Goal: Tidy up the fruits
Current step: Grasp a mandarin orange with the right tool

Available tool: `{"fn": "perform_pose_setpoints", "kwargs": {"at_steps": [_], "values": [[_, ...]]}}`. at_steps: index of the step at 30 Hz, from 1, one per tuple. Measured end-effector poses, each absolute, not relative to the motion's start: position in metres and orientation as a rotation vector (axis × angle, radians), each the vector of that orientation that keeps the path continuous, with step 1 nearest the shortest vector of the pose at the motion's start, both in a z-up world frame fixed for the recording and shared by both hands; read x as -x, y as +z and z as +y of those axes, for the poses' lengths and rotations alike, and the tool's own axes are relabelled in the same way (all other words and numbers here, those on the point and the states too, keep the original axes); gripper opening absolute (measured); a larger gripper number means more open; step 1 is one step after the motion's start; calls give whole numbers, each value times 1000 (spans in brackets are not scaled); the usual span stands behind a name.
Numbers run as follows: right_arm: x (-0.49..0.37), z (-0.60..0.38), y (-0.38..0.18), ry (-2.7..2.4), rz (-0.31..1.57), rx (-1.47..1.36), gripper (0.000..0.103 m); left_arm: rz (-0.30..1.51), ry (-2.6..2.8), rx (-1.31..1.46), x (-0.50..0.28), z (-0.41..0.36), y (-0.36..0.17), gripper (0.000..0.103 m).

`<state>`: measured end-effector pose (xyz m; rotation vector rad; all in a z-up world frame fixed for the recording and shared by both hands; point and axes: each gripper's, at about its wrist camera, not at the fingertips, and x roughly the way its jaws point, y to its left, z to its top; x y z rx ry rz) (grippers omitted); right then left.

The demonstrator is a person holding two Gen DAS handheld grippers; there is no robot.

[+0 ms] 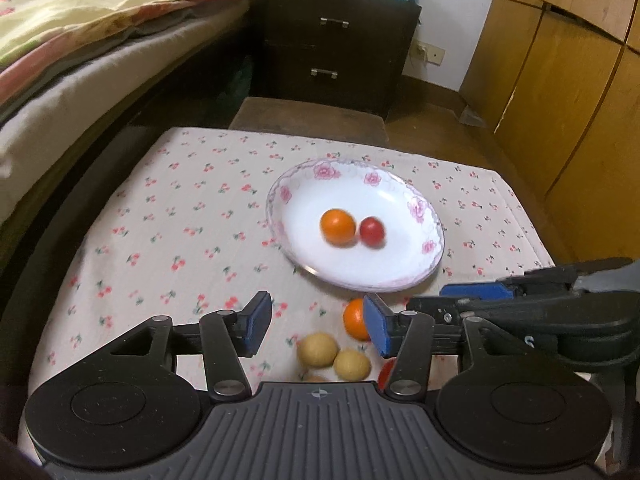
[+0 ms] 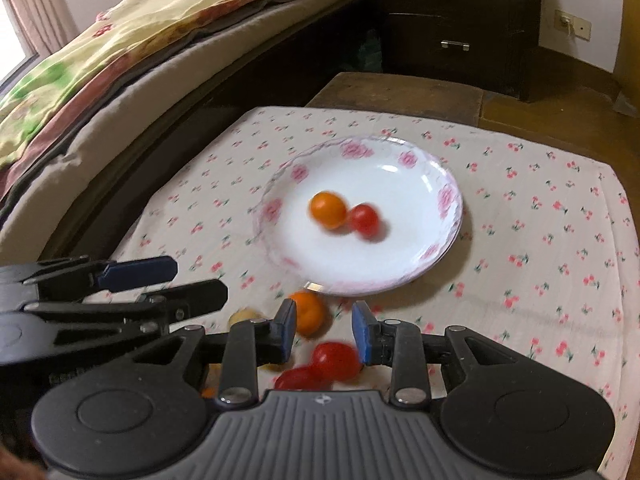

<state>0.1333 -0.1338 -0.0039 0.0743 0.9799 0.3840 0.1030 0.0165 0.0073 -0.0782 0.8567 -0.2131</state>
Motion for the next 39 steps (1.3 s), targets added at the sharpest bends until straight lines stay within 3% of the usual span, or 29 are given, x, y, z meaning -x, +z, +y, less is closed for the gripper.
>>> {"fn": "perform_pose_setpoints", "kwargs": {"at_steps": [15, 39], "values": [[-66, -87, -20, 524, 1059, 1, 32, 860, -197, 138, -66, 51, 13, 61], [-80, -57, -50, 545, 1049, 76, 34, 872, -209, 159, -64, 58, 9, 64]]}}
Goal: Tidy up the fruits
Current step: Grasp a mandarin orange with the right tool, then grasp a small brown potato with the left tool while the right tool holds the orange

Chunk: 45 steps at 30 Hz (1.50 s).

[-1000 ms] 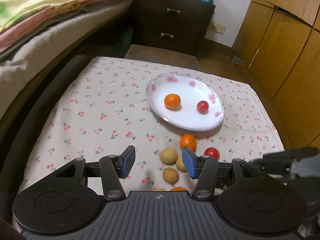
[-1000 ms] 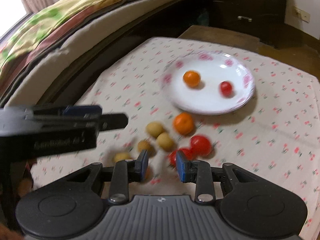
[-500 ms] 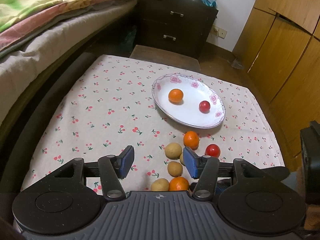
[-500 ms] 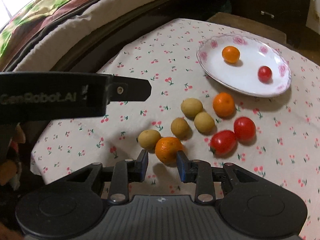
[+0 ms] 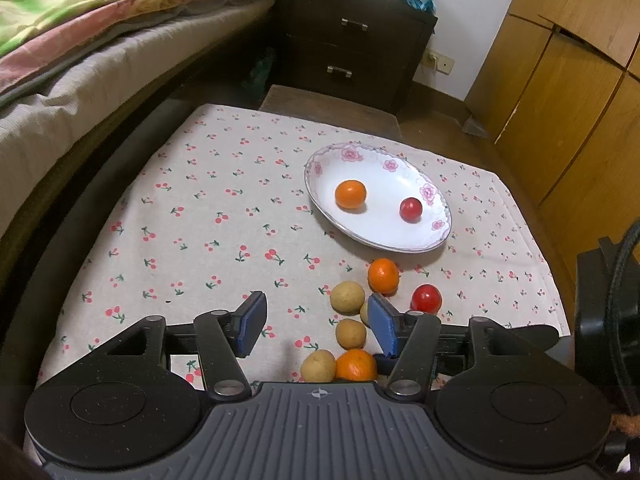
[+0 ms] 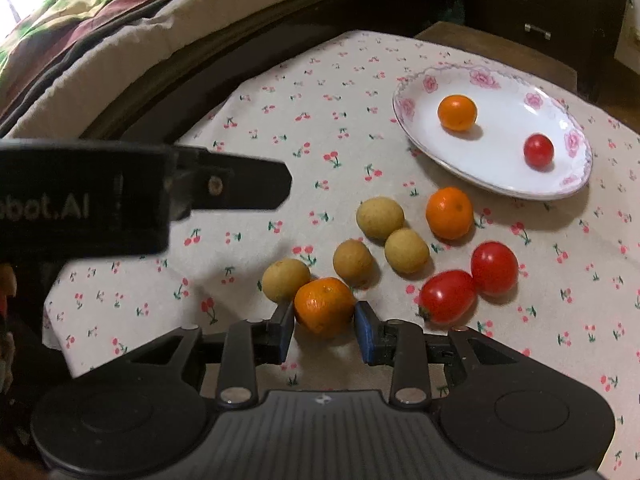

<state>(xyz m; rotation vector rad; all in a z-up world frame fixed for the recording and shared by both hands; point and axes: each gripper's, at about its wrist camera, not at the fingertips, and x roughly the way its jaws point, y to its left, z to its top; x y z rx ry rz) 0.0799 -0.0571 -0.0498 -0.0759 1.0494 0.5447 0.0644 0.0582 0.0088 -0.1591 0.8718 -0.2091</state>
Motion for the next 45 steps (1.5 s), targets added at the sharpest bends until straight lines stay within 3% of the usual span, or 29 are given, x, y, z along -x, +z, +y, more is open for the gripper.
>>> {"fn": "perform_pose_setpoints", "kwargs": {"at_steps": [17, 22, 29, 40, 45], "values": [[-71, -77, -42, 517, 1062, 35, 34, 932, -212, 138, -68, 53, -6, 65], [-58, -92, -34, 498, 1074, 19, 34, 982, -193, 82, -70, 47, -22, 52], [-53, -110, -30, 478, 1069, -10, 34, 1010, -182, 26, -70, 37, -36, 52], [-54, -119, -35, 476, 1073, -27, 34, 1006, -180, -52, -71, 22, -49, 33], [-54, -124, -37, 467, 1079, -31, 34, 1002, -183, -66, -70, 20, -50, 33]]}}
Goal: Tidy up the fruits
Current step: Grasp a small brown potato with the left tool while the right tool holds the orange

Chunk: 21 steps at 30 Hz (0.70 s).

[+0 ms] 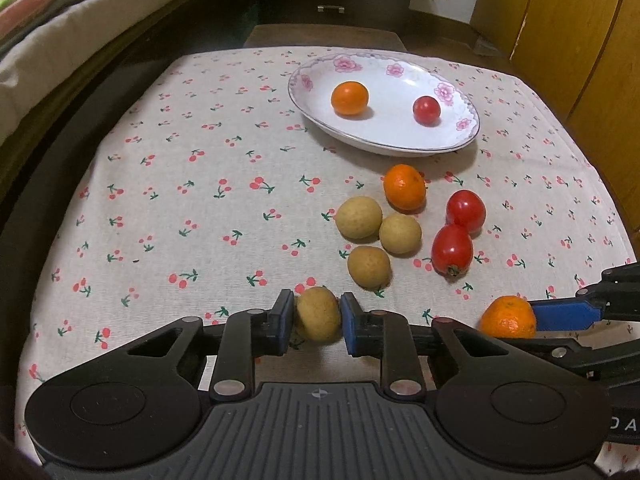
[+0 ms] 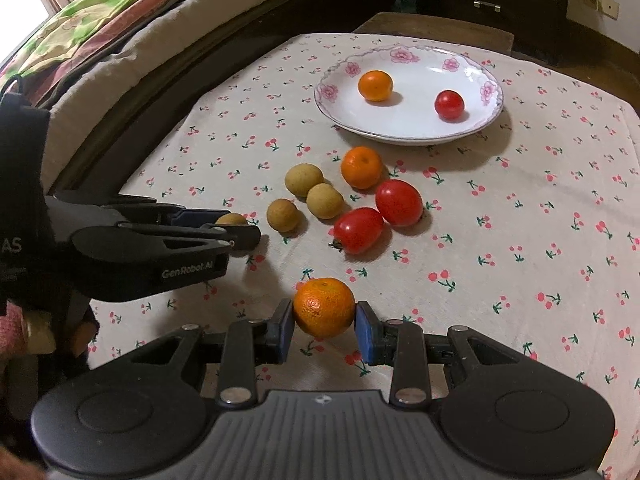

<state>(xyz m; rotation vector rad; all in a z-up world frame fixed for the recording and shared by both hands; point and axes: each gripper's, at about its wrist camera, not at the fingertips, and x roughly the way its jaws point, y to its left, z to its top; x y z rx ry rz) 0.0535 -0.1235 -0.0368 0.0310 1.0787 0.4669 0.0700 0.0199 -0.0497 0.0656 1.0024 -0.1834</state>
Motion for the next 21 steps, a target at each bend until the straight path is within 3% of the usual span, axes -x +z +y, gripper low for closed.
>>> {"fn": "perform_pose_setpoints", "kwargs": {"at_steps": [6, 12, 15, 21], "values": [[-55, -126, -38, 457, 1085, -29, 34, 1006, -202, -84, -65, 17, -49, 33], [-54, -125, -44, 447, 1106, -7, 34, 1009, -208, -91, -61, 16, -49, 46], [-55, -126, -47, 444, 1114, -6, 34, 1008, -210, -101, -59, 16, -49, 58], [-56, -124, -48, 450, 1103, -3, 34, 1005, -195, -102, -61, 19, -51, 57]]}}
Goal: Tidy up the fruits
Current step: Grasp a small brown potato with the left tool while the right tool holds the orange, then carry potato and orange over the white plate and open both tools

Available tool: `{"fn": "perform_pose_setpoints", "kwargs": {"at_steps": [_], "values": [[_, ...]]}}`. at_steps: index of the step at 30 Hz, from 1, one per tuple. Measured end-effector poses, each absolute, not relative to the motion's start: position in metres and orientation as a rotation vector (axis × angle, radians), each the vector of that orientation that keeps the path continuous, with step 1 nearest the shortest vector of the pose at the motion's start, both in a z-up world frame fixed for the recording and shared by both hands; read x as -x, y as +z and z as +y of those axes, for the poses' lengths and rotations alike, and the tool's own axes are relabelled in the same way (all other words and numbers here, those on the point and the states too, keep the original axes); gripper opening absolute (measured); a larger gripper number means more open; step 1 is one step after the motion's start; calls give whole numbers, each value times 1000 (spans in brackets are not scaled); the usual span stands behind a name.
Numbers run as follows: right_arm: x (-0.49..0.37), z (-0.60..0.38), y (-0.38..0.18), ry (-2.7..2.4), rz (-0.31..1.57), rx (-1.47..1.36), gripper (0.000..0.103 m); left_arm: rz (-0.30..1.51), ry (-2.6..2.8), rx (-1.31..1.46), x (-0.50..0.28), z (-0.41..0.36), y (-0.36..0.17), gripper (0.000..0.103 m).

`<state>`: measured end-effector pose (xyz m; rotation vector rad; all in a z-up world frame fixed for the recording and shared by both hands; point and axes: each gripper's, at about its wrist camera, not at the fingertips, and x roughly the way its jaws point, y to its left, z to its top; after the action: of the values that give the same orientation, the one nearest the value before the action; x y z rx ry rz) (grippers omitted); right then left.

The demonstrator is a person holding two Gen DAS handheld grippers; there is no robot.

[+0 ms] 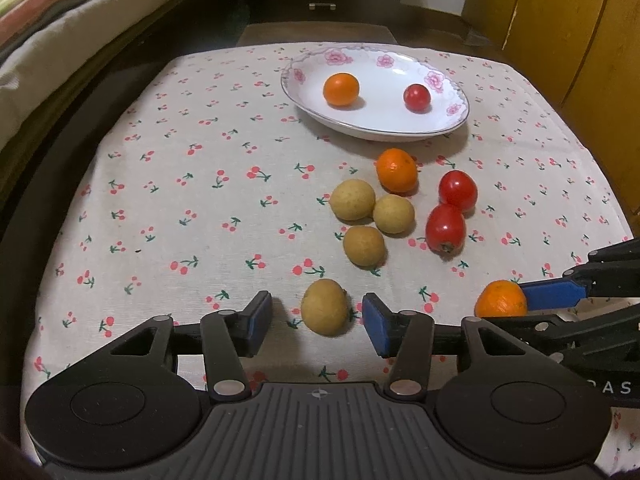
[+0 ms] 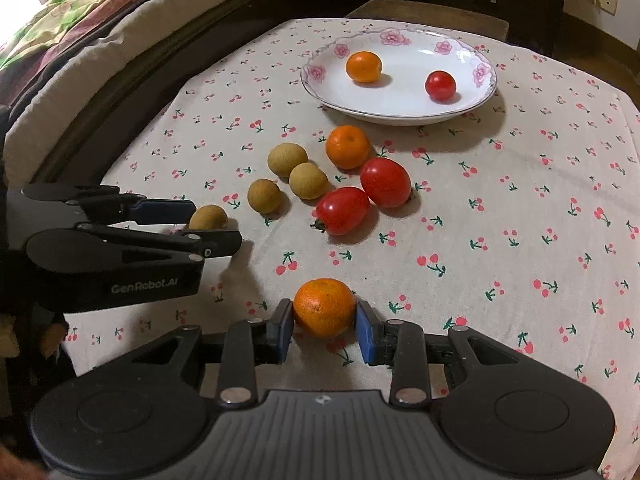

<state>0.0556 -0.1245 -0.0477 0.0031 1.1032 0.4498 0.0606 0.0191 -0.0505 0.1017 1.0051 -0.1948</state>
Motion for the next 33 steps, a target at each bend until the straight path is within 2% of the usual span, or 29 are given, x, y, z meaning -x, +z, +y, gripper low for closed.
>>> {"fn": "perform_pose_setpoints", "kwargs": {"at_steps": [5, 7, 9, 33], "values": [[-52, -124, -48, 445, 1094, 7, 34, 1001, -206, -121, -59, 16, -50, 48], [-50, -122, -47, 442, 1095, 32, 34, 1000, -210, -125, -58, 15, -49, 37], [-47, -120, -47, 433, 1095, 51, 34, 1002, -216, -124, -58, 15, -49, 33], [-58, -129, -23, 394, 1022, 19, 34, 948, -273, -73, -59, -1, -25, 32]]}}
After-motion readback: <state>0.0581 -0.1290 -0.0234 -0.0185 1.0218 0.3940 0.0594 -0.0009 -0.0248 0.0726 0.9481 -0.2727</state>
